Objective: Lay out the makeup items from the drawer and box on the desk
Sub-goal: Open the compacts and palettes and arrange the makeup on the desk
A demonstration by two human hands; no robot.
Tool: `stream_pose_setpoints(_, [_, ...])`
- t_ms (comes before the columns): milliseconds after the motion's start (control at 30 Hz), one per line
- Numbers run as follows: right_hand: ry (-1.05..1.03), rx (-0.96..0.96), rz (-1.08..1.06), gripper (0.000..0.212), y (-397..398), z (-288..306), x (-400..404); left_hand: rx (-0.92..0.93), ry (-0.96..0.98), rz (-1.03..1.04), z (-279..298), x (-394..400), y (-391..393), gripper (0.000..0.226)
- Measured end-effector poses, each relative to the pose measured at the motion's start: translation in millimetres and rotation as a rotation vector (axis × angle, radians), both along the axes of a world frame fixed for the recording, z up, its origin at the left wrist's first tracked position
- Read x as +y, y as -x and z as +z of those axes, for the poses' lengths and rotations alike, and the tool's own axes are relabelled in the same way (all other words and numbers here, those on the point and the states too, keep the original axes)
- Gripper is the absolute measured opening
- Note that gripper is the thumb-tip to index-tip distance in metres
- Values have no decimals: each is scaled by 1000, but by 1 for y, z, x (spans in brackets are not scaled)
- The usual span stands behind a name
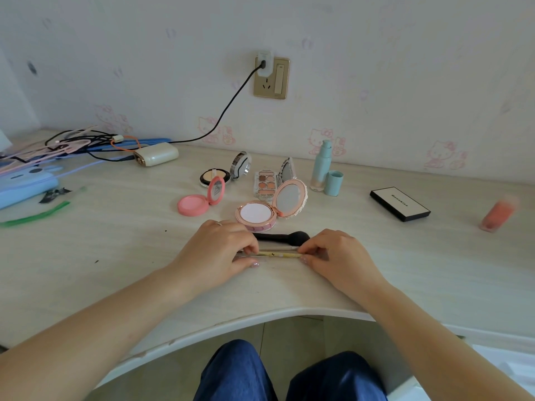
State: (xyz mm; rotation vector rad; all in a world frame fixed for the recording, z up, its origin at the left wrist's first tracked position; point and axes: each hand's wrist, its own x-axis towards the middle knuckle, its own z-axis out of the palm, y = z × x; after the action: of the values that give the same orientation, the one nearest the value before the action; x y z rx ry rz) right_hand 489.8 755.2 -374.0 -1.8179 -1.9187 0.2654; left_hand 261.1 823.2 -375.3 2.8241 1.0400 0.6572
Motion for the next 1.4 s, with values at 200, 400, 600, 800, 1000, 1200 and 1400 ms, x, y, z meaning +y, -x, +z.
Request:
stream_pose_setpoints(200, [-60, 84, -33, 17, -4, 4, -1, -57, -3, -2, 7, 2, 2, 21])
stream_pose_setpoints(400, [-109, 220, -82, 24, -12, 9, -2, -120, 15, 12, 15, 2, -3, 28])
stream_pose_setpoints(600, [-186, 329, -140, 39, -30, 17, -4, -208, 60, 26, 34, 4, -28, 20])
stream_pose_setpoints(800, [-269, 387, -246, 39, -82, 24, -2, -320, 156, -63, 58, 10, -85, 17])
stream_pose_setpoints(1000, [-119, 353, -485, 63, -161, 18, 11, -309, 339, -99, 58, 26, -173, 39])
stream_pose_setpoints(1200, [147, 164, -584, 85, -196, 5, 29, -308, 715, -68, 32, 36, -240, 73])
stream_pose_setpoints(1400, [230, -26, -532, 95, -190, 11, 54, -501, 942, 35, 16, 34, -276, 71])
